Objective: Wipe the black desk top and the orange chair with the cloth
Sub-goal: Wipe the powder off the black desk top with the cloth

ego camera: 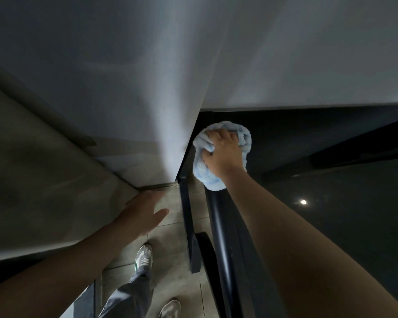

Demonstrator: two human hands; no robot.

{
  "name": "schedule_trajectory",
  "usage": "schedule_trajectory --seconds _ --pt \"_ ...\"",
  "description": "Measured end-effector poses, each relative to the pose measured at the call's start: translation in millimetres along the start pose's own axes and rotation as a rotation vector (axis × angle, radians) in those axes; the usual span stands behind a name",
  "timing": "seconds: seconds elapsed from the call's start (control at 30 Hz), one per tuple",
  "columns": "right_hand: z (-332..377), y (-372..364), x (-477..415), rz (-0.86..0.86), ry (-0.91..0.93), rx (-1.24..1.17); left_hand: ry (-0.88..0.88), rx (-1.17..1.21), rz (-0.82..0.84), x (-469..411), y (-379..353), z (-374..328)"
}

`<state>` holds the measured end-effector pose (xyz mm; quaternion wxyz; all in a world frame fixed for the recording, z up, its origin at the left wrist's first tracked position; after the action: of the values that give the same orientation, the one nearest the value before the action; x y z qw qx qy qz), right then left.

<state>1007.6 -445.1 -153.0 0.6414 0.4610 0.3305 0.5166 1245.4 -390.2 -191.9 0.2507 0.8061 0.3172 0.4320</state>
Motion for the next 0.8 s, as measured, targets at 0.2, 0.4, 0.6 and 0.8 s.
schedule_trajectory --seconds 0.2,0.4,0.6,0.8 --pt "2.0 0.8 50.2 0.045 -0.026 -0.007 -0.002 -0.059 -0.022 18.1 -8.2 -2.9" --pt "-0.1 -1.0 100.1 0.065 -0.041 0.012 0.017 -0.055 -0.013 43.9 -23.1 -6.3" --pt "-7.0 -5.7 151.2 0.034 -0.040 -0.006 0.033 -0.096 0.001 68.7 -36.9 -9.6" --pt "-11.6 -2.8 205.5 -0.035 -0.033 -0.034 0.008 -0.120 -0.010 91.7 -47.5 -21.0"
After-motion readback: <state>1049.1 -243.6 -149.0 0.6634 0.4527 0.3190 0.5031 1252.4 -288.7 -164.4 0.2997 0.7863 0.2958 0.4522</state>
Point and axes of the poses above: each hand's wrist, its own x-axis away from the middle knuckle, its own y-axis out of the back of the hand, z = x × y, the point moved 5 cm from there along -x, towards the middle knuckle, and after that the axes turned 4 degrees about -x, right-handed, at the moved point
